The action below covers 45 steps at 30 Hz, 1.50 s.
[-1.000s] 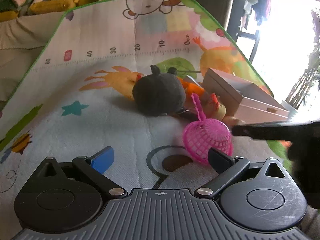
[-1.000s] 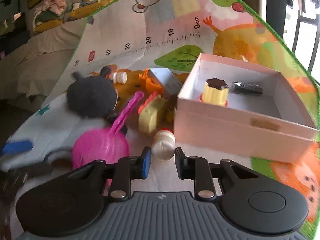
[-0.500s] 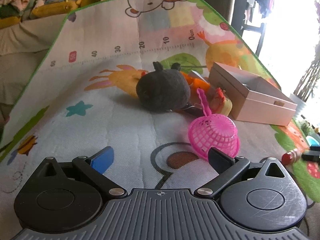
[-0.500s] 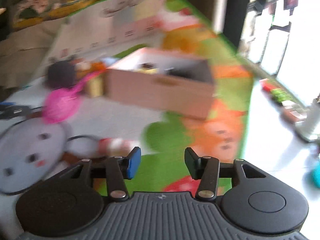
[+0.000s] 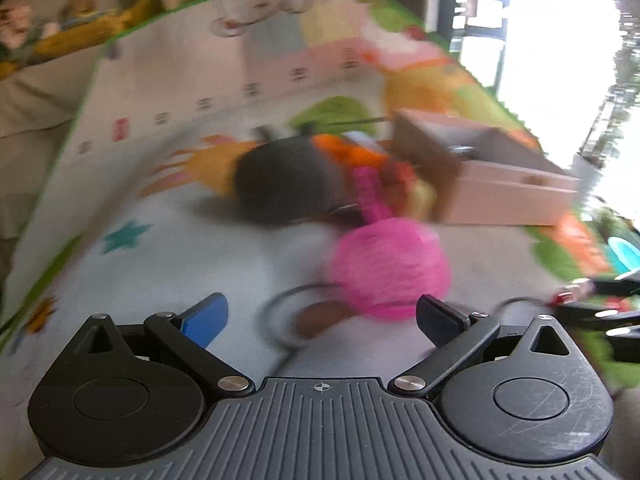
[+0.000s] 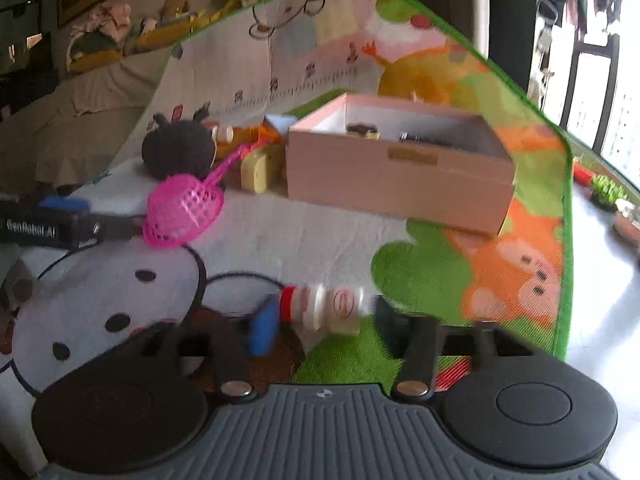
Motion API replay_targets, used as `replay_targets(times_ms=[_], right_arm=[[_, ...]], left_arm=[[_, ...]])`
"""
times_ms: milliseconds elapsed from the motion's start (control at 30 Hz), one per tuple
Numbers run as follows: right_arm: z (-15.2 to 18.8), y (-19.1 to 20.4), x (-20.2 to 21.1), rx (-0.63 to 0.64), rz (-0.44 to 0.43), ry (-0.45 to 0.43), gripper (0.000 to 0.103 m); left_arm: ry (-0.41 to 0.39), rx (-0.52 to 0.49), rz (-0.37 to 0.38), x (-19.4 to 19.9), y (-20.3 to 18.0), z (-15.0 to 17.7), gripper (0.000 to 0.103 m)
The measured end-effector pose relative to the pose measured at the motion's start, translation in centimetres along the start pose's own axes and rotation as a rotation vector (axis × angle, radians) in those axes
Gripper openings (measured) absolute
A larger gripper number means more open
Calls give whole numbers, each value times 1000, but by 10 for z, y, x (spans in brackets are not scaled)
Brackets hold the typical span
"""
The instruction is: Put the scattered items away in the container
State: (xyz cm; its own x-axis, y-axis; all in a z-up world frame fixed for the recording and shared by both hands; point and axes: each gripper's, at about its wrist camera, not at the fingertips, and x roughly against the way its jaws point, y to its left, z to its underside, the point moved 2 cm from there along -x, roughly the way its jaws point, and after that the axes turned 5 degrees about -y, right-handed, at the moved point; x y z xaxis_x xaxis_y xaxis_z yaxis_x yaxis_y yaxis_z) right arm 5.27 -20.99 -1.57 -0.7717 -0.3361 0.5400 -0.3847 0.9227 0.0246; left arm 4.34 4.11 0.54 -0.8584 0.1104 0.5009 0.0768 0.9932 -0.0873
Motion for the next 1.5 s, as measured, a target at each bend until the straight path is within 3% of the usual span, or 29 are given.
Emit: replay_targets(times_ms=[133,300,367,467,533,767,967,1133,1200,1233,1500], right_arm=[[4,-6,4,-30,-8,-16,43],[4,-10,3,-66,-33,-14,44],[5,-14,3,-88,-49,-16,50],[4,-18,5,-117,-55,-25,73],[4,-19,6,-126,-64,-30,74],[4,-20,3,-133,-71,-18,87],[3,-21,0,-145,-74,4,97],[2,-19,-5,-129,-80,31,103],[2,-16,-7,-114,-73,39,103],[2,-15,-7,-107,-70,43,103],[2,-6,-13,-29,-31,87,103]], left_arm=[[-35,-54,1,-16,-26,-15,102],[-10,-114,8,-43,-49,-19,102],[-12,-146,4,-48,-56,-17,102],[-13,-177,-15,-49,-60,-12,97],[4,-180,-17,-50,-59,-11,81],[6,-154,-10,-42,-52,-11,79],[33,-122,40,-12,-49,9,80],[30,-133,35,-3,-49,18,81],[39,-119,36,-7,-47,19,86],[41,-111,45,-8,-47,18,95],[64,-38,90,-14,-39,17,102]])
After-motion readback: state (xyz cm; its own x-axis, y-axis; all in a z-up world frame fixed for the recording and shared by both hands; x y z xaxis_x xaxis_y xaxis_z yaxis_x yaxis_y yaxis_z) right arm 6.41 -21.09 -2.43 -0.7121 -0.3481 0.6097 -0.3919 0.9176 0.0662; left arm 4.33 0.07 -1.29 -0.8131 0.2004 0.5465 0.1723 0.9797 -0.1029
